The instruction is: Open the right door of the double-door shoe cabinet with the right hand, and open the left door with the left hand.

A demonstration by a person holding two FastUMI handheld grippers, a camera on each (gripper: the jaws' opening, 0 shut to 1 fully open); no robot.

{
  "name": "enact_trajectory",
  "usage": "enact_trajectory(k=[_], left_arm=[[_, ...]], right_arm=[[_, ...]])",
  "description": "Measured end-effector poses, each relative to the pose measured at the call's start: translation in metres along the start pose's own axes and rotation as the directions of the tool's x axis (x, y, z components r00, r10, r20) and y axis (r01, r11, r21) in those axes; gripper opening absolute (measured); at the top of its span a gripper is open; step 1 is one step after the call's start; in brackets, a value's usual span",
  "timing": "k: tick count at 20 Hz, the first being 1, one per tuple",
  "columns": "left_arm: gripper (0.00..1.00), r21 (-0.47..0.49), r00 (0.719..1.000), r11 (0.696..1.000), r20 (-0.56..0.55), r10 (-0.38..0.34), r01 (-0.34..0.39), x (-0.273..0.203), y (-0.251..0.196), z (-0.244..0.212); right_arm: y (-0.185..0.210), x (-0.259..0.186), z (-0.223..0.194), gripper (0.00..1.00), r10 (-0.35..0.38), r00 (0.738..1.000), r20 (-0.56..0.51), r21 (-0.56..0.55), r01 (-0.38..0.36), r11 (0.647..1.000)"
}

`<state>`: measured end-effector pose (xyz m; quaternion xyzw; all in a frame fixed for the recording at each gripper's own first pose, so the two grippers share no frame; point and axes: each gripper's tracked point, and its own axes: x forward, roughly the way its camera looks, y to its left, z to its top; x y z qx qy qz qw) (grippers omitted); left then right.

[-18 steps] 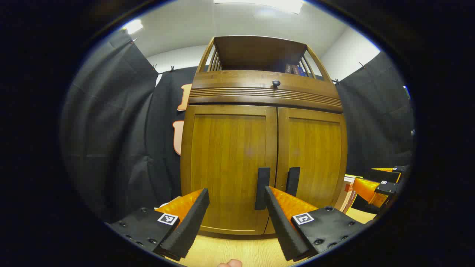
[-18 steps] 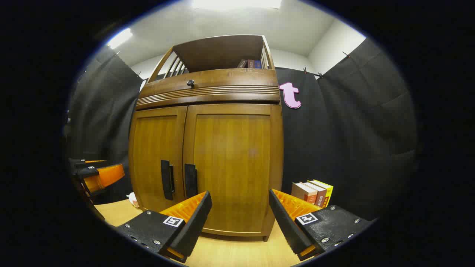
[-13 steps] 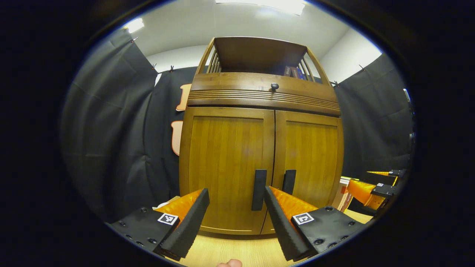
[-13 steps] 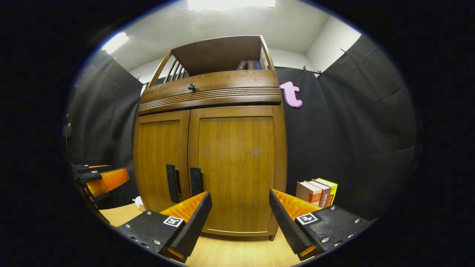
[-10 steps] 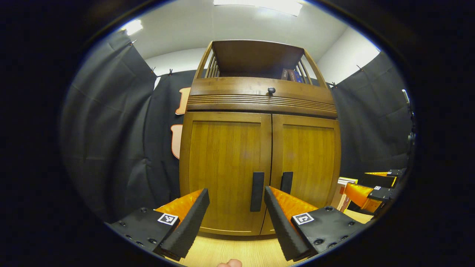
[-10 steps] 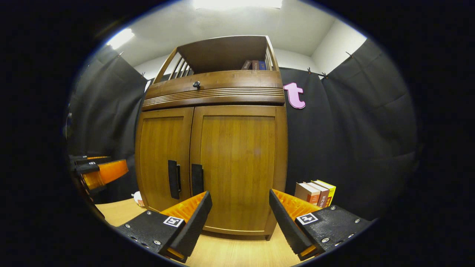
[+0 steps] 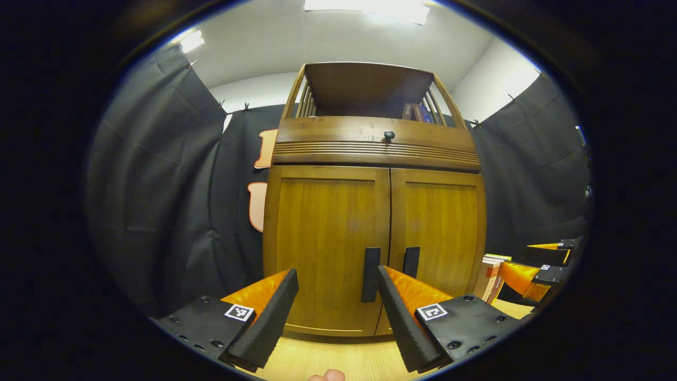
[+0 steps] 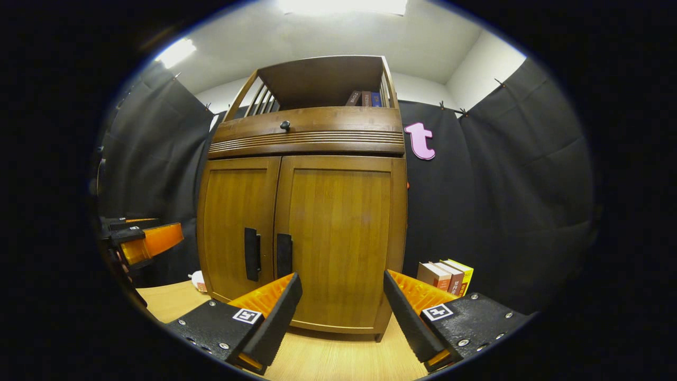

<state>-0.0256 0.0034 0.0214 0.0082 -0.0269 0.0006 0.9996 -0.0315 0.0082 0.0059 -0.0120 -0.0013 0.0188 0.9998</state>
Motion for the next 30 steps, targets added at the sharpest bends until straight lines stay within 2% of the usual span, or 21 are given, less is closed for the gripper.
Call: enact_trajectory(k=[3,4,5,6,9,14,16,17,18,19,21,22,23,25,27,28,29,30], left_arm=[[0.92,-0.004,1.0,1.0,-0.006,0.02,-0.02,-0.002,0.008,-0.003],[0.96,-0.006,1.0,1.0,-0.006,0.024,-0.024,-0.003,0.01,-0.003],[0.96,-0.009,1.0,1.0,-0.008,0.026,-0.026,-0.004,0.012,-0.004],[0.92,-0.008,1.0,1.0,-0.012,0.027,-0.027,-0.005,0.013,-0.004],[0.96,-0.002,0.999,0.999,-0.012,0.044,-0.044,-0.009,0.018,-0.003],[0.96,-0.008,0.999,0.999,-0.021,0.05,-0.05,-0.015,0.021,-0.004],[0.96,-0.013,0.998,0.998,-0.026,0.054,-0.055,-0.017,0.021,-0.006],[0.92,-0.02,0.998,0.998,-0.027,0.055,-0.056,-0.019,0.02,-0.006],[0.96,-0.029,0.998,0.998,-0.035,0.057,-0.059,-0.02,0.021,-0.008],[0.92,-0.04,0.997,0.997,-0.047,0.059,-0.06,-0.023,0.02,-0.012],[0.92,-0.054,0.997,0.997,-0.057,0.056,-0.059,-0.027,0.019,-0.013],[0.92,-0.052,0.997,0.997,-0.054,0.062,-0.065,-0.029,0.021,-0.011],[0.92,-0.046,0.996,0.996,-0.054,0.068,-0.07,-0.031,0.024,-0.011],[0.92,-0.042,0.996,0.996,-0.053,0.076,-0.078,-0.034,0.03,-0.01],[0.92,-0.04,0.995,0.996,-0.057,0.083,-0.085,-0.038,0.035,-0.01],[0.96,-0.036,0.995,0.995,-0.055,0.088,-0.09,-0.039,0.038,-0.009],[0.92,-0.03,0.994,0.995,-0.049,0.094,-0.096,-0.038,0.043,-0.006],[0.92,-0.021,0.994,0.995,-0.045,0.097,-0.098,-0.038,0.047,-0.004]], right_arm=[[0.008,-0.001,0.003,0.95,0.009,1.0,0.01,0.007,-0.009,1.0],[0.01,-0.001,0.003,0.94,0.012,1.0,0.011,0.005,-0.012,1.0],[0.012,0.0,0.003,0.99,0.016,1.0,0.011,0.004,-0.016,1.0],[0.014,0.0,0.004,0.95,0.019,1.0,0.011,0.006,-0.019,1.0],[0.017,-0.001,0.004,0.97,0.023,1.0,0.009,0.016,-0.023,1.0],[0.03,0.017,0.006,0.99,0.061,0.998,0.004,-0.005,-0.061,0.998],[0.04,0.03,0.008,0.99,0.09,0.996,0.008,0.003,-0.09,0.996],[0.046,0.038,0.01,0.99,0.106,0.994,0.012,0.001,-0.106,0.994],[0.052,0.049,0.014,0.95,0.12,0.993,0.019,-0.005,-0.12,0.993],[0.058,0.059,0.015,0.99,0.132,0.991,0.019,-0.006,-0.132,0.991],[0.073,0.076,0.004,0.9,0.165,0.986,0.003,0.013,-0.165,0.986],[0.08,0.086,0.0,0.99,0.173,0.985,0.0,0.008,-0.173,0.985],[0.084,0.097,-0.005,0.94,0.174,0.985,-0.004,-0.012,-0.174,0.985],[0.091,0.117,-0.011,0.94,0.157,0.988,-0.011,-0.038,-0.157,0.987],[0.098,0.133,-0.017,0.94,0.144,0.989,-0.012,-0.015,-0.144,0.989],[0.101,0.141,-0.021,0.94,0.142,0.99,-0.012,-0.008,-0.142,0.99],[0.105,0.151,-0.024,0.98,0.134,0.991,-0.015,-0.014,-0.134,0.991],[0.105,0.16,-0.03,0.94,0.119,0.993,-0.026,-0.027,-0.119,0.992]])
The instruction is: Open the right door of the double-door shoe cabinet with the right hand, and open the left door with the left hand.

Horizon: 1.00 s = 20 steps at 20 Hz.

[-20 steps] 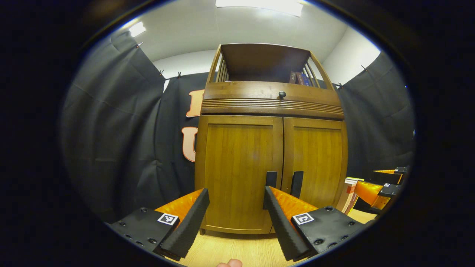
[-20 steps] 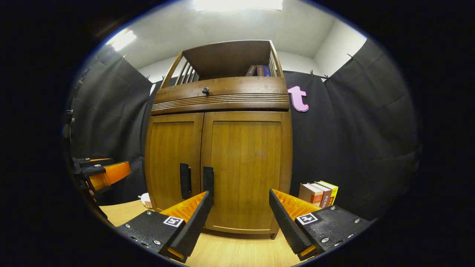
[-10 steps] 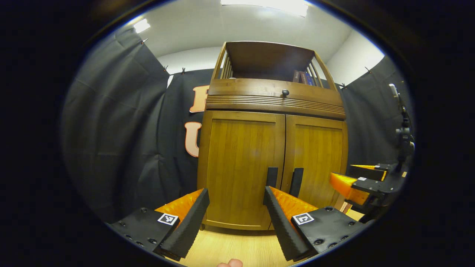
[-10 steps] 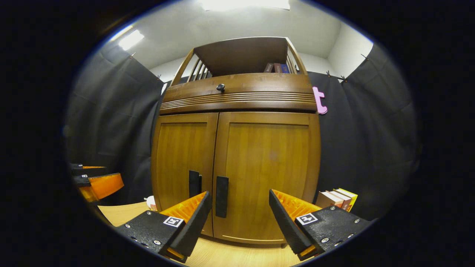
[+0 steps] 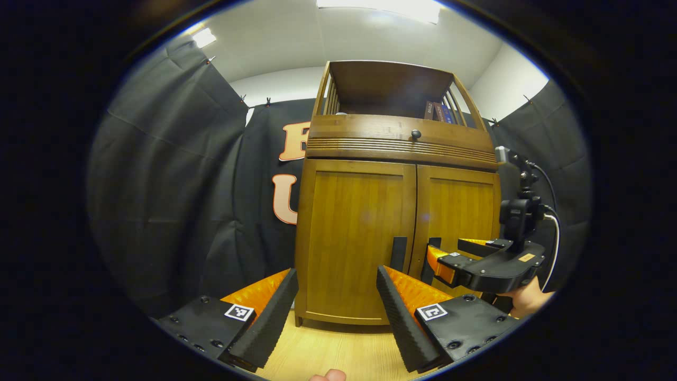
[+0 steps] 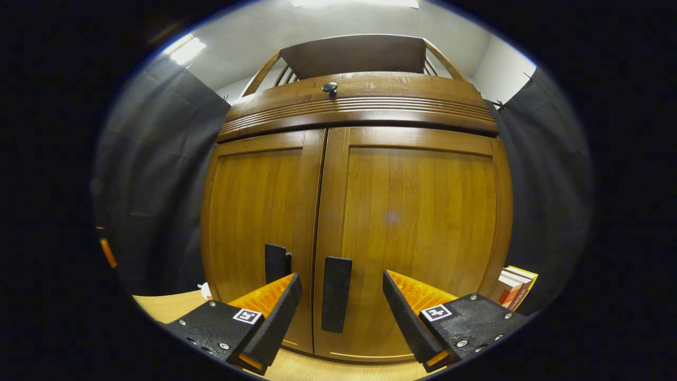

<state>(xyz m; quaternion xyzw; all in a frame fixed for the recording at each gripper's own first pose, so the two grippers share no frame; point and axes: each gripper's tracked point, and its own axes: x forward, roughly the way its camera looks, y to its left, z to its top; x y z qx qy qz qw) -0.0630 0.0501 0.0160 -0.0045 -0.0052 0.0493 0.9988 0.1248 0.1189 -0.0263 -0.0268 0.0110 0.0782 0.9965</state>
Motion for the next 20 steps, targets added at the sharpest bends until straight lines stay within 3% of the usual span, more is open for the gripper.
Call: enact_trajectory(k=[1,5,6,7,8,9,10,12,14,15,19,20], left_arm=[[0.92,0.011,1.0,1.0,0.006,0.003,-0.003,0.0,0.003,0.002],[0.92,0.029,1.0,1.0,0.013,0.012,-0.012,0.0,0.013,0.005],[1.0,0.03,1.0,0.999,0.011,0.011,-0.012,0.0,0.014,0.004],[0.96,0.031,1.0,0.999,0.01,0.012,-0.012,0.001,0.016,0.004],[0.92,0.032,1.0,0.999,0.01,0.011,-0.011,0.002,0.017,0.004],[0.92,0.033,1.0,0.999,0.01,0.012,-0.012,0.002,0.019,0.003],[0.92,0.035,1.0,0.999,0.009,0.013,-0.013,0.003,0.021,0.004],[0.92,0.036,1.0,0.999,0.006,0.012,-0.012,0.005,0.022,0.003],[0.96,0.035,1.0,0.999,0.005,0.011,-0.011,0.007,0.023,0.002],[0.96,0.034,1.0,0.999,0.004,0.014,-0.014,0.006,0.024,0.001],[0.92,0.04,1.0,0.999,-0.008,0.024,-0.024,0.007,0.026,-0.001],[0.92,0.039,1.0,0.999,-0.015,0.024,-0.023,0.008,0.026,-0.002]], right_arm=[[-0.002,0.01,-0.005,0.89,-0.02,1.0,-0.008,-0.008,0.02,1.0],[0.001,0.032,-0.011,0.93,-0.055,0.998,-0.022,0.012,0.055,0.998],[0.0,0.034,-0.012,0.82,-0.062,0.998,-0.028,0.008,0.062,0.998],[0.001,0.035,-0.016,0.85,-0.069,0.997,-0.035,0.005,0.069,0.998],[0.003,0.037,-0.018,0.7,-0.072,0.997,-0.038,0.004,0.072,0.997],[0.004,0.04,-0.019,0.8,-0.076,0.996,-0.037,0.002,0.076,0.997],[0.002,0.042,-0.02,0.71,-0.088,0.995,-0.038,-0.004,0.088,0.996],[-0.002,0.046,-0.024,0.62,-0.113,0.993,-0.044,-0.01,0.113,0.994],[0.005,0.048,-0.025,0.55,-0.089,0.994,-0.056,0.033,0.091,0.995],[0.005,0.048,-0.025,0.4,-0.099,0.993,-0.058,0.04,0.102,0.994],[0.006,0.048,-0.027,0.33,-0.052,0.998,-0.034,0.039,0.053,0.998],[0.006,0.048,-0.028,0.27,-0.033,0.999,-0.037,0.047,0.035,0.998]])
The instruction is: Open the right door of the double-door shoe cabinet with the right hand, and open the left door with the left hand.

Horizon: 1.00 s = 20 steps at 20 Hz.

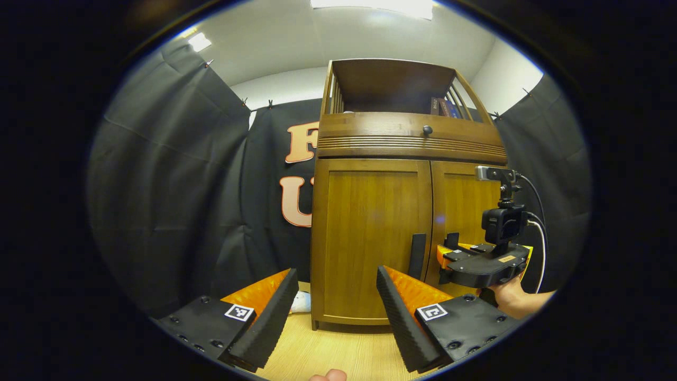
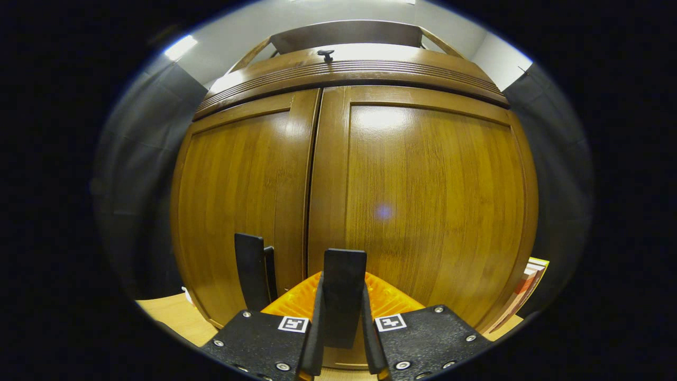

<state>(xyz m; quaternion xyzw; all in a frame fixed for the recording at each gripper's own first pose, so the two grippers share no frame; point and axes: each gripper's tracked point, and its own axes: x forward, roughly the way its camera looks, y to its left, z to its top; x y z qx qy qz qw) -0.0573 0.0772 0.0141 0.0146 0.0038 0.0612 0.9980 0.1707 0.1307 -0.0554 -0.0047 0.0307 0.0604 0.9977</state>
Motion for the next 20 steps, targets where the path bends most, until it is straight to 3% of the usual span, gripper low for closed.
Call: enact_trajectory(k=[1,4,12,20], left_arm=[[0.92,0.0,1.0,1.0,-0.006,0.0,0.0,-0.001,-0.001,-0.003],[0.92,0.001,1.0,1.0,-0.013,-0.007,0.007,0.0,-0.005,-0.004],[0.92,-0.012,0.999,0.999,-0.031,-0.045,0.044,-0.004,-0.039,-0.007],[0.92,-0.045,0.992,0.992,-0.041,-0.119,0.117,-0.012,-0.086,-0.01]], right_arm=[[0.0,0.001,-0.003,0.34,0.011,1.0,-0.023,0.009,-0.011,1.0],[0.0,-0.006,-0.003,0.27,0.02,0.999,-0.037,0.021,-0.02,1.0],[-0.005,-0.089,0.005,0.27,0.114,0.992,-0.049,0.039,-0.112,0.993],[-0.05,-0.174,0.005,0.27,0.118,0.991,-0.068,0.074,-0.113,0.991]])
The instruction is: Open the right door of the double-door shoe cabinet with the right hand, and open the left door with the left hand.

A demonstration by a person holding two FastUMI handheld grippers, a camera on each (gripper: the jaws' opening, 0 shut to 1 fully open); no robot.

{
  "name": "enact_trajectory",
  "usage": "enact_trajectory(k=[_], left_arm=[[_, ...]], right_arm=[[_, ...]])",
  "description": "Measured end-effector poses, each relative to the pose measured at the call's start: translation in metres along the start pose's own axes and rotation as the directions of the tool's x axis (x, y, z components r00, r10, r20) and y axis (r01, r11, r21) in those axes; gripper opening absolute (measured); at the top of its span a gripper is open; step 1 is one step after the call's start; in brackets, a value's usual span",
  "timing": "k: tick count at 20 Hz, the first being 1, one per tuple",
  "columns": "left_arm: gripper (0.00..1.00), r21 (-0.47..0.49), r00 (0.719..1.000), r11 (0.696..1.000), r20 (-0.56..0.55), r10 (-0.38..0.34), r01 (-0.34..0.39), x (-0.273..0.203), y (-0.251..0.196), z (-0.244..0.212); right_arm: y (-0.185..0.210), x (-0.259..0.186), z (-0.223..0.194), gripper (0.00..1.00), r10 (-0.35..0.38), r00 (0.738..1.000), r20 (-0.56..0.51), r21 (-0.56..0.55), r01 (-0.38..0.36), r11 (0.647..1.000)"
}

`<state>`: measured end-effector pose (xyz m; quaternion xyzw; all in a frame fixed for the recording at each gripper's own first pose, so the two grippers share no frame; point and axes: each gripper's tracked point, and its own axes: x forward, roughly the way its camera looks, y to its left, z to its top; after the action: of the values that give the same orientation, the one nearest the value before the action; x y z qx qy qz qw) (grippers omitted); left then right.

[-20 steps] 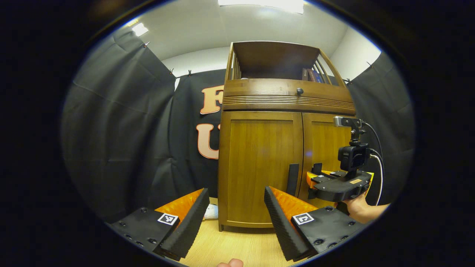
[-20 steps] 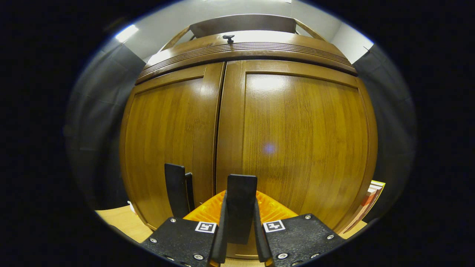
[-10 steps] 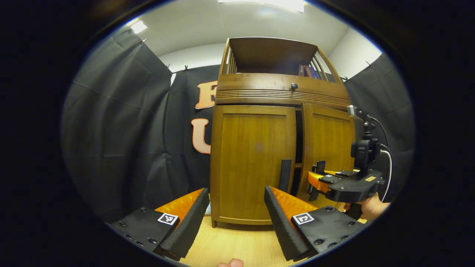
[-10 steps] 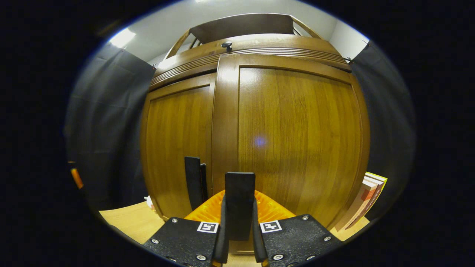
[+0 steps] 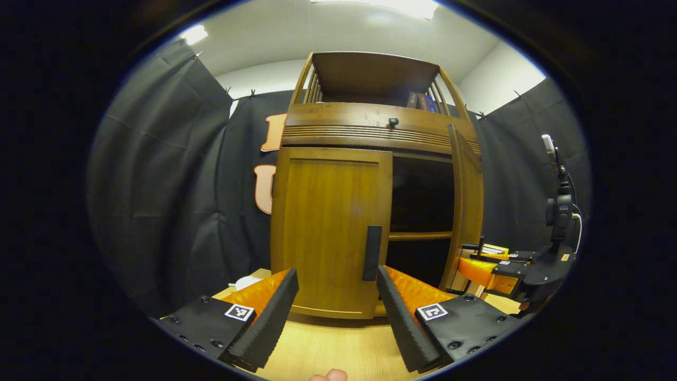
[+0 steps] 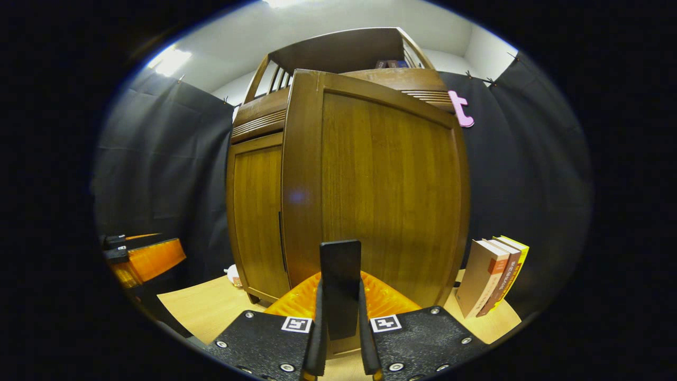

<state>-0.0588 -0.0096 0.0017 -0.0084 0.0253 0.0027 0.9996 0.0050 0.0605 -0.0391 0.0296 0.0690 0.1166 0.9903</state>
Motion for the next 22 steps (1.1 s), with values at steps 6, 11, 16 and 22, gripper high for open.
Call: enact_trajectory(k=[6,11,16,22], left_arm=[[0.92,0.006,0.998,0.998,0.003,-0.064,0.063,-0.002,-0.036,-0.001],[0.92,0.008,0.996,0.996,0.001,-0.085,0.085,-0.002,-0.051,-0.002],[0.92,-0.001,0.997,0.997,-0.006,-0.082,0.082,0.0,-0.056,-0.006],[0.92,0.0,0.997,0.997,-0.019,-0.077,0.077,0.007,-0.058,-0.016]], right_arm=[[-0.039,-0.044,0.001,0.21,-0.072,0.997,-0.019,-0.005,0.072,0.997],[-0.078,-0.076,0.003,0.13,-0.109,0.994,-0.034,0.005,0.109,0.994],[-0.121,-0.099,0.004,0.13,-0.231,0.973,-0.011,-0.021,0.231,0.973],[-0.165,-0.115,0.009,0.06,-0.295,0.955,0.015,-0.005,0.295,0.955]])
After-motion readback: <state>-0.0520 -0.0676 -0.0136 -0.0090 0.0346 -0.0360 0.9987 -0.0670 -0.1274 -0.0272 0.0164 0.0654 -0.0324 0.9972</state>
